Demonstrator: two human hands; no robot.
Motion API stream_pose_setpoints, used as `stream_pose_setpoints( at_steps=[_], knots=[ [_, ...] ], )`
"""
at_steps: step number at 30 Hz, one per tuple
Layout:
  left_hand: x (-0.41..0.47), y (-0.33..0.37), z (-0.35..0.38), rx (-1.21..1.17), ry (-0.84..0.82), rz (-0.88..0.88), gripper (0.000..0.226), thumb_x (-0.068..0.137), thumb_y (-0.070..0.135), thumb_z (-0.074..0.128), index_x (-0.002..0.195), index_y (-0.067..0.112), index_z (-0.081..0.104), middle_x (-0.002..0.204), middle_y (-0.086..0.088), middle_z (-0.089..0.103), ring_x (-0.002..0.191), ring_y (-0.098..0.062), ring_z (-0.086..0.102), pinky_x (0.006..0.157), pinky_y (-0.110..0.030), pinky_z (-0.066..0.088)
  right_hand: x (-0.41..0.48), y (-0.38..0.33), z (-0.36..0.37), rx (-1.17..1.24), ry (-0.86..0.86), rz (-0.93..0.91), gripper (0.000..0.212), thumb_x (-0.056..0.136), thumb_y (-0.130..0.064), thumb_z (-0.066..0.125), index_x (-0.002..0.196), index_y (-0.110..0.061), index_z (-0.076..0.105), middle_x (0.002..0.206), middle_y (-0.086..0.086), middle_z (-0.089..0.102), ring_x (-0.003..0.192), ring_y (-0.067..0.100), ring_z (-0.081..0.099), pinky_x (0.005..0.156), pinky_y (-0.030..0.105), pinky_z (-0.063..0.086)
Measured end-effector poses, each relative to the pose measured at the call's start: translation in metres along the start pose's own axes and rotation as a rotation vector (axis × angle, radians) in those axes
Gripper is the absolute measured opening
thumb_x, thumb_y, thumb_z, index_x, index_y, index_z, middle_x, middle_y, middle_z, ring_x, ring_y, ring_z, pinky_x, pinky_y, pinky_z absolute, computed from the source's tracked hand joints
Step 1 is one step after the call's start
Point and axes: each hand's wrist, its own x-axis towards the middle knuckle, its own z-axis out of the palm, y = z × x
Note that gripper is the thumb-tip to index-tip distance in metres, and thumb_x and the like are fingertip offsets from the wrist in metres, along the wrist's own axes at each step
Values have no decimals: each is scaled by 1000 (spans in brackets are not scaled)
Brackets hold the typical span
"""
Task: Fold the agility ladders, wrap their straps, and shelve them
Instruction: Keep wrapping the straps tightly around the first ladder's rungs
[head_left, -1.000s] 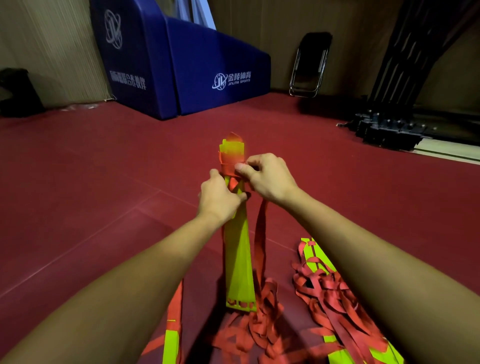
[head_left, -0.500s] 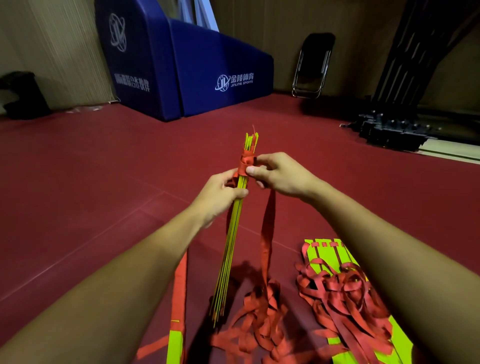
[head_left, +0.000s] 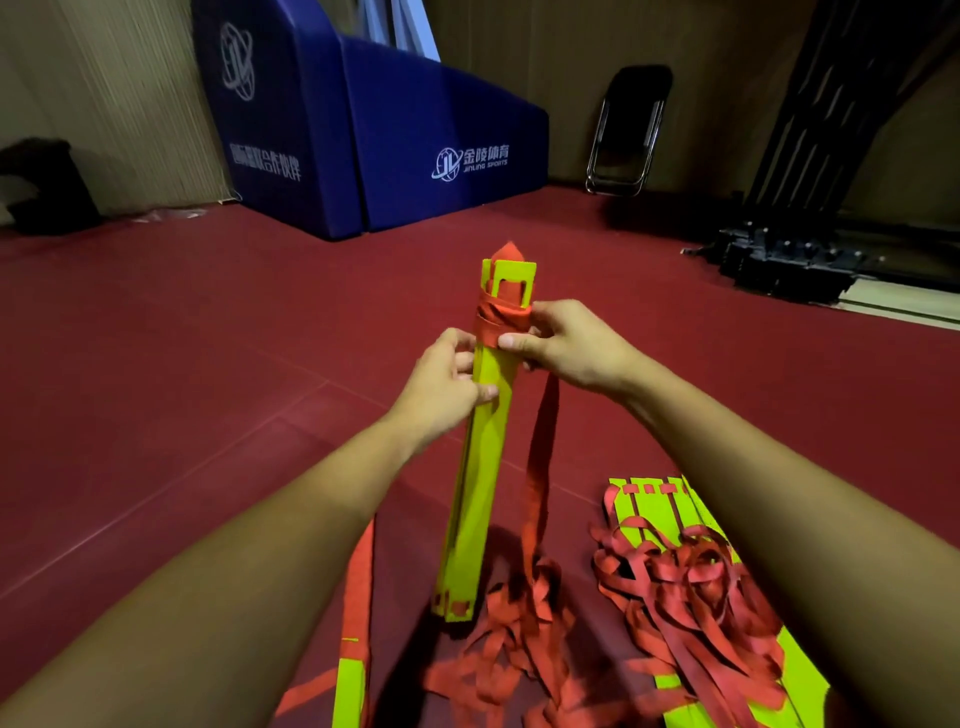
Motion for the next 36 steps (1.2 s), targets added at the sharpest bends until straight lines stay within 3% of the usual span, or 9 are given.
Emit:
stream_pose_setpoints(
  at_steps=[4, 7, 9, 12, 18, 20, 23, 30, 36],
  knots=[
    [0, 2, -1, 2, -32, 54, 42, 87, -18, 58, 112, 12, 42, 92, -8, 66, 82, -20, 62, 75, -35, 52, -3, -7, -7, -188, 66, -10, 31, 94, -34, 65, 70, -14, 63, 57, -6, 60, 50, 3, 50, 60, 29, 40],
    [2, -3, -1, 199, -32, 95, 56, 74, 19, 82, 116, 17, 44, 97, -2, 66, 89, -17, 65, 82, -35, 52, -4, -11, 2, -208, 177, -14, 35, 93, -37, 65, 64, -20, 59, 54, -6, 61, 49, 0, 53, 59, 26, 39],
    [0, -10, 1, 474, 36, 114, 69, 67, 39, 87, 120, 20, 47, 106, -4, 62, 102, -23, 63, 88, -38, 51, -3, -13, 9, -220, 248, 11, 34, 92, -40, 64, 65, -20, 60, 57, -1, 64, 58, 10, 61, 63, 30, 45],
    [-3, -14, 3, 699, 195, 71, 57, 70, 52, 81, 113, 24, 56, 100, -1, 63, 104, -28, 62, 78, -33, 44, -3, -16, 14, -277, 331, 54, 35, 91, -48, 59, 70, -20, 62, 69, 10, 69, 76, 32, 66, 73, 40, 52],
    [-4, -10, 11, 721, 177, 63, 24, 75, 44, 73, 86, 27, 60, 94, -3, 71, 99, -30, 65, 72, -29, 40, -5, -19, 11, -318, 311, 72, 45, 93, -50, 57, 70, -12, 64, 63, 3, 68, 71, 25, 65, 69, 36, 50],
    [-5, -11, 5, 669, 137, 72, 25, 74, 39, 71, 98, 33, 68, 90, -1, 73, 92, -24, 67, 74, -27, 46, -8, -22, 5, -242, 129, 25, 35, 96, -34, 60, 68, -13, 63, 54, -10, 64, 56, 2, 58, 61, 26, 44],
    [-5, -11, -7, 539, 72, 40, 35, 77, 22, 72, 104, 44, 69, 69, 11, 67, 67, -11, 62, 62, -16, 45, -10, -20, 0, -49, -81, -10, 11, 95, -6, 58, 86, -10, 62, 66, -10, 68, 56, -1, 52, 64, 25, 43],
    [-1, -7, -14, 418, -5, 23, 45, 66, 26, 64, 108, 36, 76, 75, 12, 70, 64, -2, 59, 77, -26, 53, -5, -15, 3, -39, 51, 30, 22, 92, -31, 68, 95, -10, 60, 63, -1, 68, 49, 0, 50, 57, 23, 39],
    [2, -15, -15, 396, -113, 21, 45, 65, 20, 57, 105, 24, 75, 95, -4, 77, 82, -13, 68, 87, -41, 56, -4, -6, -2, -122, 1, 56, 35, 94, -35, 64, 64, -18, 59, 62, -3, 66, 52, 6, 47, 59, 28, 38]
  ],
)
